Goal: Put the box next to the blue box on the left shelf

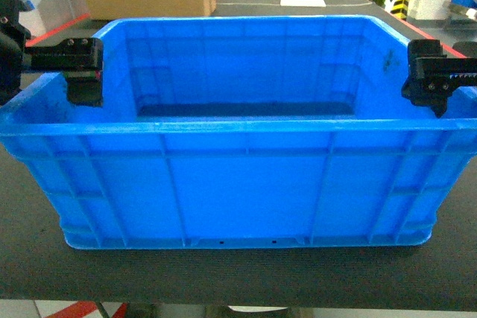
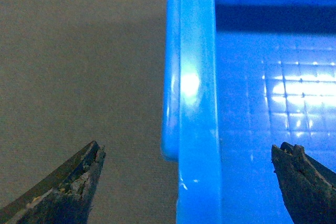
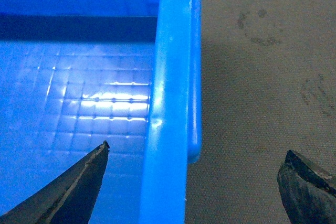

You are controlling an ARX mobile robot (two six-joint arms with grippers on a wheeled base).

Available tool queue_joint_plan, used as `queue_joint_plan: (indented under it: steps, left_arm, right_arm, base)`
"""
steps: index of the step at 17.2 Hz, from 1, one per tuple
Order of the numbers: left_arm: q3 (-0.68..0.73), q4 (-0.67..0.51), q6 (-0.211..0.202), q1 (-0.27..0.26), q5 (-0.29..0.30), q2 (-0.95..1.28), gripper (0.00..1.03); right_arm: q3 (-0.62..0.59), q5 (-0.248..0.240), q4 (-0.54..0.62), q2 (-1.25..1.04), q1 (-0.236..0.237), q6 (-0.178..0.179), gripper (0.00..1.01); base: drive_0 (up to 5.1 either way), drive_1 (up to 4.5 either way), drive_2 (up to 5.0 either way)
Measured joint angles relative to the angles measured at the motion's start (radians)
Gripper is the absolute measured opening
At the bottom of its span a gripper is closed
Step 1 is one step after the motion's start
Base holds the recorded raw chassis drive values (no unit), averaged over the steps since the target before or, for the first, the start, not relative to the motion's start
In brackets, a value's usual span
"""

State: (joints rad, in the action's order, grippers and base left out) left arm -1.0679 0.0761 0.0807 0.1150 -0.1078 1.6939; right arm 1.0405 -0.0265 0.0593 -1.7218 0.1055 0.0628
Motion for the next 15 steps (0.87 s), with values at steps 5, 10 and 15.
queue_joint_plan:
  steps: [5, 10, 15]
  left_arm:
    - [-0.034, 0.042, 0.024, 0.009, -0.008, 0.029, 0.93]
    - [-0.034, 0.054, 0.024, 0.01, -0.012, 0.03, 0.38]
    - [-0.016, 0.01, 0.05, 0.016, -0.047, 0.013, 0.14]
  right_arm:
    - [0.021, -0.001, -0.025, -0.025, 0.013, 0.031, 0.92]
    - [0.027, 0.0, -0.031, -0.029, 0.023, 0.026, 0.36]
    - [0.025, -0.043, -0.035, -0.011, 0.053, 0.054, 0.18]
  base:
    - [0.0, 0.0, 0.0]
    - [0.0, 0.0, 0.0]
    - [0.0, 0.0, 0.0]
